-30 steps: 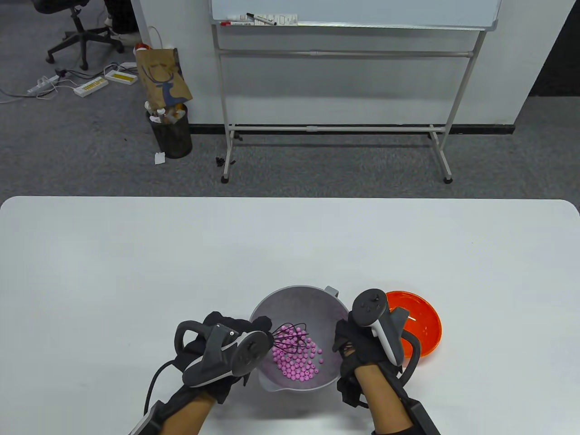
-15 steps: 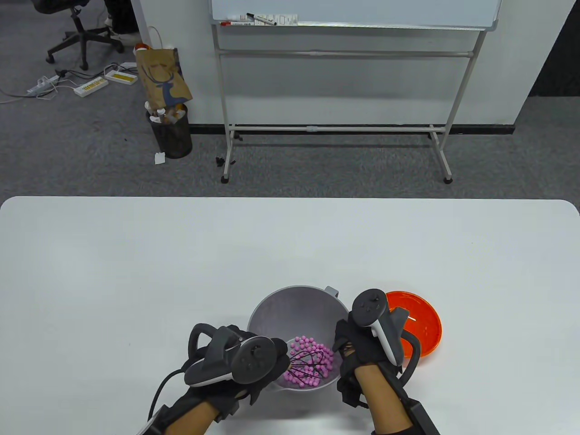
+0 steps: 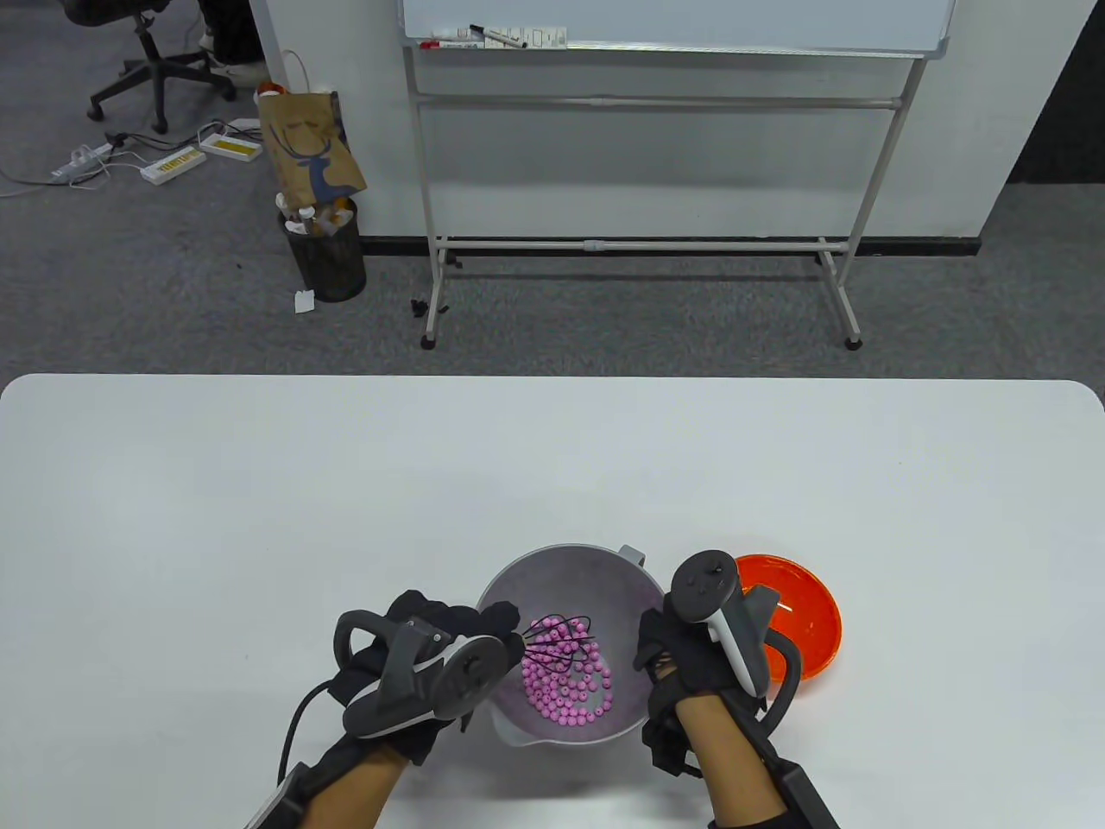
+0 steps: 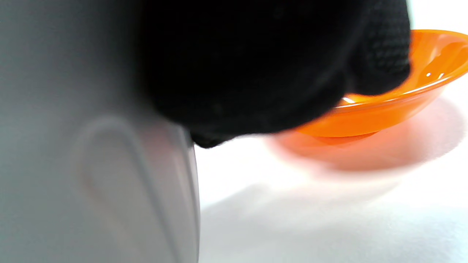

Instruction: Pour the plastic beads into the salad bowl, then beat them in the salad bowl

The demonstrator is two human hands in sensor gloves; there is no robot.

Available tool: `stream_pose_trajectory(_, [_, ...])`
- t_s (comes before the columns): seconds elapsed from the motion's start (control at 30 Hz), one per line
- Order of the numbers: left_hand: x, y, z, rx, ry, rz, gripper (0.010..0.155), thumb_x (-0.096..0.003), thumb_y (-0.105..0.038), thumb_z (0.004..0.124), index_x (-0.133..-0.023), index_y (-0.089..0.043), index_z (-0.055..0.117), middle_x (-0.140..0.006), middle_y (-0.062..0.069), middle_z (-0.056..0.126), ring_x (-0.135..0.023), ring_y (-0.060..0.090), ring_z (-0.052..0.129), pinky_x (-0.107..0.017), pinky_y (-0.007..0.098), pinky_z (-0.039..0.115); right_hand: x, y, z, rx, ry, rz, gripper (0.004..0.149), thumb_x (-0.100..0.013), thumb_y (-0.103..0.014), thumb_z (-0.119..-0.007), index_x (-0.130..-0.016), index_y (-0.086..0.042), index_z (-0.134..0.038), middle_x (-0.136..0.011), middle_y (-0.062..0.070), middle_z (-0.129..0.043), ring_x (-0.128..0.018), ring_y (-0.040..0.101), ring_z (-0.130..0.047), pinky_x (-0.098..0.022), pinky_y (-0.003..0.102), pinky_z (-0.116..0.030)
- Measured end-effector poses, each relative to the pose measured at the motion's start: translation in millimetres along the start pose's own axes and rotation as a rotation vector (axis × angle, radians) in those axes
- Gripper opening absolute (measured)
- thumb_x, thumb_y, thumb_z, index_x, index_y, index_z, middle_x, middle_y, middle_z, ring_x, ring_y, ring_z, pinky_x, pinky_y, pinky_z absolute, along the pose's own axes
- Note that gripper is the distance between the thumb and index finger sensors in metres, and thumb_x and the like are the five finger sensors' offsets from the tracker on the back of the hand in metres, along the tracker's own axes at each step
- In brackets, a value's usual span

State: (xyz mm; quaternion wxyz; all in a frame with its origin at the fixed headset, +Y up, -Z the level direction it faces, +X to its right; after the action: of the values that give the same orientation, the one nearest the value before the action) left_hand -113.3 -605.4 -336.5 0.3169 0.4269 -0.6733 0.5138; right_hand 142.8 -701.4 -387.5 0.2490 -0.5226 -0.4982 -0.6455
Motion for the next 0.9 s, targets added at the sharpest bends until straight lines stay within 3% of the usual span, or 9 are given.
stream_pose_trajectory(0.23, [5,-15,-16,-0.065,0.138,0.040,0.042,-0.0412,-0.058,0.088,-0.072,-0.031,0.098,-0.019,-0.010,0.104,-0.009,0.010,0.098,-0.041,0.038,0.089,0,0,0,0.000,0.000,0.000,0.048,-0.047,-0.047,-0.083,-0.076,-0.010,-0.089,-0.041,0.007,-0.104,-0.003,0.010,-0.102,-0.023,0.035,-0.088])
stream_pose_trajectory(0.37, [8,-30,-18,0.037,0.179,0.119,0.042,-0.0419,-0.057,0.088,-0.072,-0.030,0.098,-0.018,-0.010,0.104,-0.009,0.009,0.098,-0.041,0.037,0.090,0,0,0,0.001,0.001,-0.001,0.047,-0.047,-0.046,-0.083,-0.077,-0.010,-0.089,-0.041,0.007,-0.103,-0.003,0.010,-0.102,-0.023,0.035,-0.088])
stream_pose_trajectory(0.6, [3,-29,0,0.182,0.080,0.108,0.043,-0.0434,-0.058,0.083,-0.073,-0.030,0.097,-0.019,-0.011,0.103,-0.009,0.008,0.098,-0.039,0.037,0.090,0,0,0,0.004,0.002,-0.002,0.047,-0.047,-0.046,-0.083,-0.076,-0.010,-0.089,-0.041,0.007,-0.104,-0.003,0.010,-0.102,-0.023,0.035,-0.088])
stream_pose_trajectory(0.7, [2,-19,2,0.147,-0.031,0.049,0.044,-0.0427,-0.059,0.082,-0.072,-0.031,0.098,-0.019,-0.011,0.103,-0.008,0.009,0.098,-0.038,0.038,0.090,0,0,0,0.005,0.002,-0.002,0.048,-0.047,-0.047,-0.083,-0.077,-0.010,-0.089,-0.041,0.006,-0.104,-0.003,0.010,-0.102,-0.023,0.035,-0.088])
stream_pose_trajectory(0.8, [2,-14,5,0.022,-0.056,0.007,0.046,-0.0411,-0.063,0.082,-0.073,-0.032,0.096,-0.019,-0.013,0.103,-0.008,0.007,0.098,-0.038,0.037,0.090,0,0,0,0.006,0.004,-0.002,0.047,-0.047,-0.047,-0.083,-0.077,-0.010,-0.089,-0.041,0.006,-0.104,-0.003,0.010,-0.102,-0.023,0.035,-0.088])
stream_pose_trajectory(0.9, [1,-9,5,0.025,-0.060,-0.010,0.046,-0.0408,-0.061,0.085,-0.075,-0.032,0.096,-0.019,-0.012,0.103,-0.008,0.009,0.098,-0.039,0.038,0.090,0,0,0,0.005,0.004,-0.002,0.048,-0.047,-0.047,-0.083,-0.077,-0.010,-0.089,-0.041,0.007,-0.104,-0.003,0.010,-0.102,-0.023,0.035,-0.088])
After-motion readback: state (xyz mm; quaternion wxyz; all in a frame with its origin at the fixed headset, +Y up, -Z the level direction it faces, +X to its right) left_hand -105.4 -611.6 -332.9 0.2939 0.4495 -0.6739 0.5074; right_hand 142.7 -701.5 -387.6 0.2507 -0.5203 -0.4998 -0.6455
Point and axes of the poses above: the tracker on the back of each hand, its own y axis roughly to the little-finger side, its own x axis roughly from the fingertips to the wrist, z = x × y, the point moved 5 cm from there along -x, roughly from the wrist to the fingertips
